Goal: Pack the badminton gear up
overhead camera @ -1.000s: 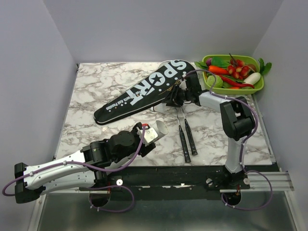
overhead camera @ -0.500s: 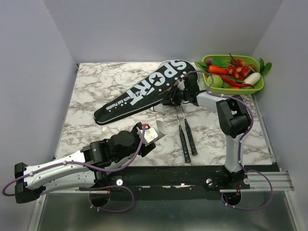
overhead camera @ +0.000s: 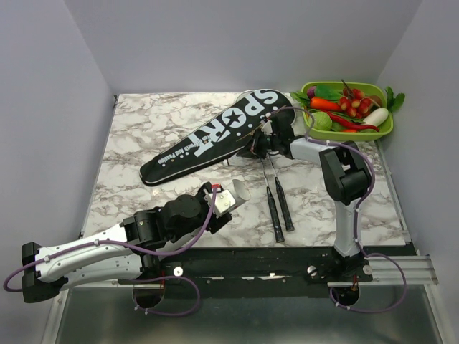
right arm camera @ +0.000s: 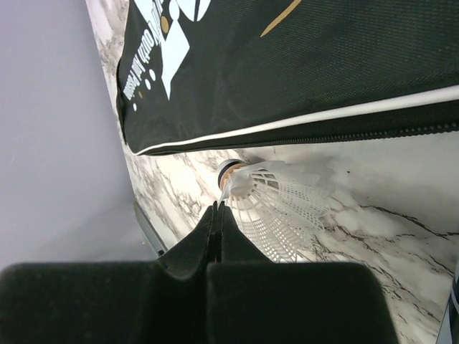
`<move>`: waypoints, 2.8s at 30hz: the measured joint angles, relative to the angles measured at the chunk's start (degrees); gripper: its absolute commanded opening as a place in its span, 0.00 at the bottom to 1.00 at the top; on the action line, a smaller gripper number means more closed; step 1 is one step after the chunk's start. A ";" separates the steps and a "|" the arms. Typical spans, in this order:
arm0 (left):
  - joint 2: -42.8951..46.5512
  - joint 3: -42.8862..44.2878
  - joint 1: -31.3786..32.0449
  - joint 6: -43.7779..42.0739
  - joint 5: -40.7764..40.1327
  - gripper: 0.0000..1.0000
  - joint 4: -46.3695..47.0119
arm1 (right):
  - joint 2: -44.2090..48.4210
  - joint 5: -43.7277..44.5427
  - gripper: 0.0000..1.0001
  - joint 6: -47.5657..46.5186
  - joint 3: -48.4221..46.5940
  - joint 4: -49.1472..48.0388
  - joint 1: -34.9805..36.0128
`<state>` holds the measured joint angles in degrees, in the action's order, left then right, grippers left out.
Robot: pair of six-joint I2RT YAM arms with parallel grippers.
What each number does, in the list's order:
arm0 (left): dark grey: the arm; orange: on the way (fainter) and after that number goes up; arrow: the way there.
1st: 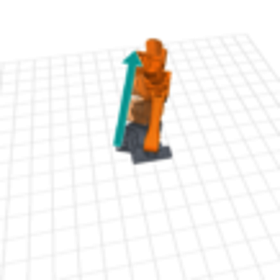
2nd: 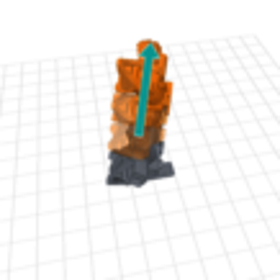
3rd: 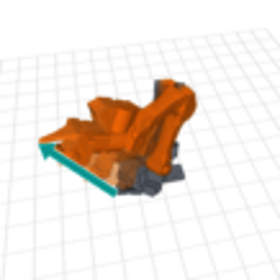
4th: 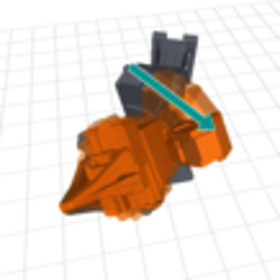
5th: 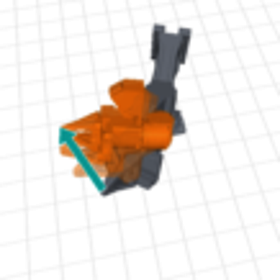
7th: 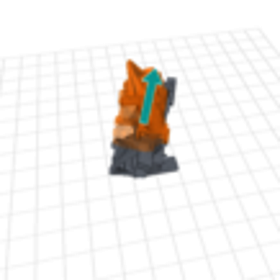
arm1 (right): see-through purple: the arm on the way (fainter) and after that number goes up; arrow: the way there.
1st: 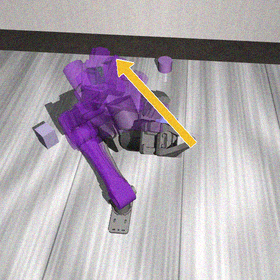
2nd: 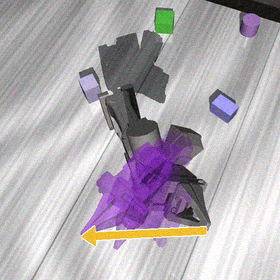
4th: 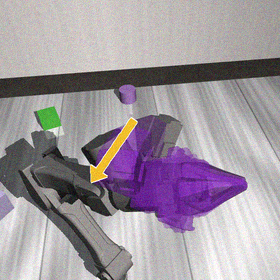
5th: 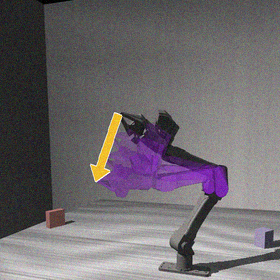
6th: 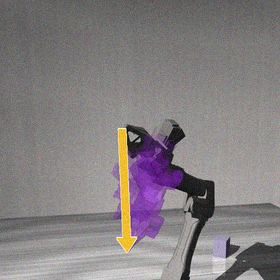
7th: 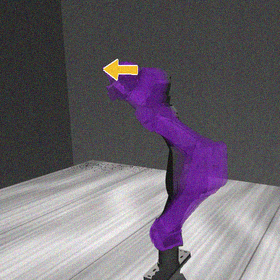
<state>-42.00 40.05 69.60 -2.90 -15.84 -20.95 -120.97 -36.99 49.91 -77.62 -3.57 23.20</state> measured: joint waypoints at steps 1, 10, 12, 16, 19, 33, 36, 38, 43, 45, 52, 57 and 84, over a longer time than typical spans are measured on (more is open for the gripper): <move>-0.02 0.02 0.00 0.00 0.00 0.00 0.00 | 0.13 0.02 0.01 -0.02 0.02 0.02 0.00; -0.02 0.00 0.00 0.02 0.02 0.00 0.02 | 14.86 0.74 0.01 -4.55 8.90 2.80 0.00; -0.17 0.00 0.00 0.02 0.07 0.00 0.02 | 21.33 1.42 0.01 -6.38 11.91 4.33 0.00; -1.40 0.02 0.00 -0.02 0.55 0.00 0.33 | 35.89 3.78 0.01 -10.99 17.70 8.72 0.00; -2.32 0.02 0.00 -0.11 1.75 0.00 0.55 | 46.42 6.91 0.00 -15.08 20.22 14.49 0.00; -6.82 0.02 0.02 -0.94 9.64 0.00 1.49 | 72.63 8.96 0.01 -28.35 17.84 41.97 0.00; -6.91 0.02 0.02 -0.98 10.78 0.00 1.53 | 73.55 5.42 0.00 -29.68 16.70 45.55 0.09; -6.91 0.02 0.02 -0.98 11.43 0.00 1.53 | 73.85 3.06 0.01 -30.34 16.00 47.34 0.11; -6.91 0.02 0.02 -0.98 12.26 0.00 1.53 | 73.83 -1.75 0.01 -30.53 14.23 49.11 0.94; -6.91 0.02 0.02 -0.98 12.44 0.00 1.53 | 73.61 -2.71 0.01 -30.45 13.99 49.11 1.90; -6.86 0.02 0.02 -0.98 12.50 0.00 1.53 | 70.75 -3.15 0.00 -28.98 13.92 48.00 7.89; -6.54 0.02 0.02 -0.98 12.50 0.00 1.49 | 68.61 -2.93 0.01 -27.47 14.01 45.53 10.99; -3.52 0.02 0.00 -0.94 11.69 0.00 0.46 | 54.05 -4.55 0.01 -13.55 24.41 16.00 24.55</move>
<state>-45.52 40.07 69.60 -3.84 -4.14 -20.49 -66.92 -41.54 36.36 -53.21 12.43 47.75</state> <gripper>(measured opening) 0.724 0.009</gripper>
